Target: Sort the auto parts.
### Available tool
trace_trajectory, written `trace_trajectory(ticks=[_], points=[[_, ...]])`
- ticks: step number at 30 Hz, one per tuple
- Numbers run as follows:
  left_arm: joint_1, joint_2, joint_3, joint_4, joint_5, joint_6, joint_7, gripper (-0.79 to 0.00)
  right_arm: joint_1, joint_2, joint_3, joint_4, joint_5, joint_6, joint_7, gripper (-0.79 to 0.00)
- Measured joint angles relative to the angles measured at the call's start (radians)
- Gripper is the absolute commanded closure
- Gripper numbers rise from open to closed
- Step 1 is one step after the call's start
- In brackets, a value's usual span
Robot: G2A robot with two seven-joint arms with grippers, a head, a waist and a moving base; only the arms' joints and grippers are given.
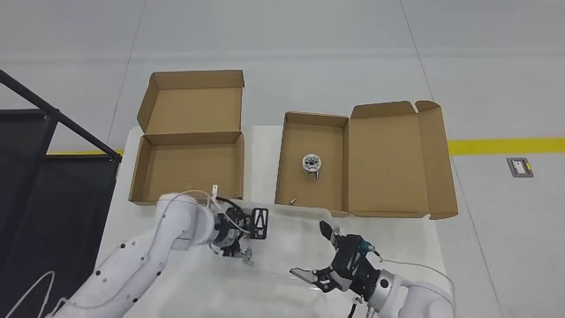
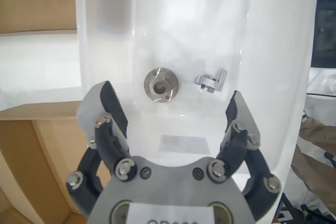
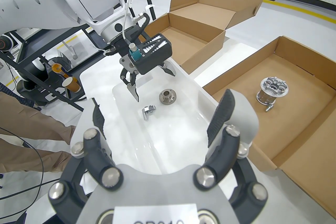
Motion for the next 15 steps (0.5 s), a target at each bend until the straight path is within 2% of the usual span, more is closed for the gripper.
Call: trace_trajectory(ticks=[5,7,10,13,14,15], points=[[-0.060,-0.013,0.071,0.056,-0.027,0.000,-0.039,-0.705,0.000,0.000,0.000,0.000,0.000,0.000,0.000,-0.785],[-0.079,-0.022,0.096,0.078,-0.031,0.000,-0.059,-0.628,0.000,0.000,0.000,0.000,0.000,0.000,0.000,-0.785],[-0.103,-0.037,0.130,0.104,-0.040,0.000,-0.072,-0.603,0.000,0.000,0.000,0.000,0.000,0.000,0.000,-0.785],[-0.124,-0.051,0.150,0.130,-0.040,0.007,-0.079,-0.545,0.000,0.000,0.000,0.000,0.000,0.000,0.000,-0.785],[-0.128,-0.055,0.155,0.136,-0.039,0.011,-0.079,-0.480,0.000,0.000,0.000,0.000,0.000,0.000,0.000,-0.785],[-0.133,-0.058,0.159,0.143,-0.039,0.015,-0.079,-0.462,0.000,0.000,0.000,0.000,0.000,0.000,0.000,-0.785]])
